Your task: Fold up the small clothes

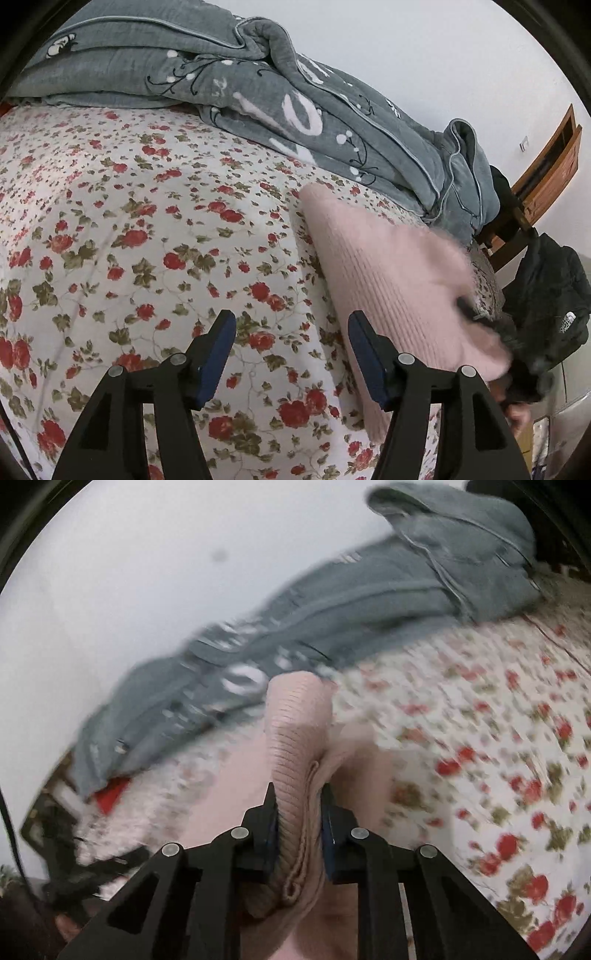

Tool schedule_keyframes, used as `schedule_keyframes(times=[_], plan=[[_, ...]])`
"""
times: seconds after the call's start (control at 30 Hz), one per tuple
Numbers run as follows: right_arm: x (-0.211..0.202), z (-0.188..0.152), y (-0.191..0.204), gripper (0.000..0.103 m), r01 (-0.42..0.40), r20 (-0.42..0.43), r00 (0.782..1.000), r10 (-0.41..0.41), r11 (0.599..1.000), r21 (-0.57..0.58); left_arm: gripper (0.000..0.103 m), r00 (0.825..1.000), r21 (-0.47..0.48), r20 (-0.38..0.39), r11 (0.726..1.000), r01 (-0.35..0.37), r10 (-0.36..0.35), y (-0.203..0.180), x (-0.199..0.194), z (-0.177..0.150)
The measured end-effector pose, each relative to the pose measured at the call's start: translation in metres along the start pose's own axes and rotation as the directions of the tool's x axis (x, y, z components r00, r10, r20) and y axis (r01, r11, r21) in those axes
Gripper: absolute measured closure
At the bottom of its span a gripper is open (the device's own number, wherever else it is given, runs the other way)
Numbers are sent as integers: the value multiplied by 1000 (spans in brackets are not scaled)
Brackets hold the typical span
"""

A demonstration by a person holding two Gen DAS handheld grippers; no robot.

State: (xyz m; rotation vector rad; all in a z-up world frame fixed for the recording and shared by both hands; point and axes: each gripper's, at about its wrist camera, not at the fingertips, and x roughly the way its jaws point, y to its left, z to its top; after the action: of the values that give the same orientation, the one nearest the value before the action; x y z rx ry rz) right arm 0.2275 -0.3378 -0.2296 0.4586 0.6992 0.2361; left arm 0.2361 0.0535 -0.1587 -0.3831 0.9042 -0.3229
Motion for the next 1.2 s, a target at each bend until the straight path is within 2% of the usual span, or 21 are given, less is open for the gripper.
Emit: schedule_keyframes(times=[0.03,0.1,0.17,0.23,0.27,0.43,0.6,0.73,0.83,0.9,0.97,1.03,1.07,1.13,1.17,1.2], plan=[[6,-3,-7,78,8,-23,1000,-8,1000,15,42,1000,-1,-4,1000,5,-5,-2,-1,-1],[-4,-4,-14,65,-1,-19,1000,2,999,48,42,1000,13,-7,1000,11,-11,-8,-4,-4],[-29,0,-12,62,-7,13,1000,6,998,62,39,1000,45,-5,999,13,-12,-15,-8,-9],[-55,1,-1,60,-10,66,998,9,1000,18,36,1000,80,-2,997,10,-10,-23,-12,-15],[-68,-2,7,56,-12,84,996,14,1000,-15,35,1000,100,-4,995,10,-10,-28,-13,-19],[-101,-25,29,51,-46,90,994,59,988,-148,34,999,192,-40,981,37,-30,-50,-17,-50],[-101,-60,32,51,-14,36,999,24,968,-251,34,999,328,-40,945,-4,18,-77,-14,-83],[-90,-79,14,51,2,-10,1000,-4,975,-224,34,996,402,-12,913,-72,84,-96,-5,-96],[-78,-82,7,51,-7,-33,999,0,981,-193,34,987,441,51,884,-157,150,-108,2,-98],[-68,-81,5,51,-19,-47,999,11,984,-175,34,985,445,56,879,-171,163,-110,9,-98],[-57,-81,3,51,-27,-57,998,18,987,-159,35,986,427,46,889,-167,163,-110,16,-97],[-42,-82,3,51,-28,-75,997,18,989,-144,48,986,434,33,886,-161,163,-110,23,-98],[-38,-82,5,51,-23,-75,997,12,989,-148,61,988,440,31,885,-151,153,-110,23,-99],[-35,-84,11,79,-3,-61,998,-9,983,-184,77,986,427,62,889,-164,153,-109,18,-100],[-38,-83,11,88,-11,-54,999,0,980,-199,87,985,408,75,896,-172,155,-104,13,-97],[-45,-82,8,89,-18,-20,1000,15,983,-185,87,987,393,72,906,-158,141,-100,10,-95]])
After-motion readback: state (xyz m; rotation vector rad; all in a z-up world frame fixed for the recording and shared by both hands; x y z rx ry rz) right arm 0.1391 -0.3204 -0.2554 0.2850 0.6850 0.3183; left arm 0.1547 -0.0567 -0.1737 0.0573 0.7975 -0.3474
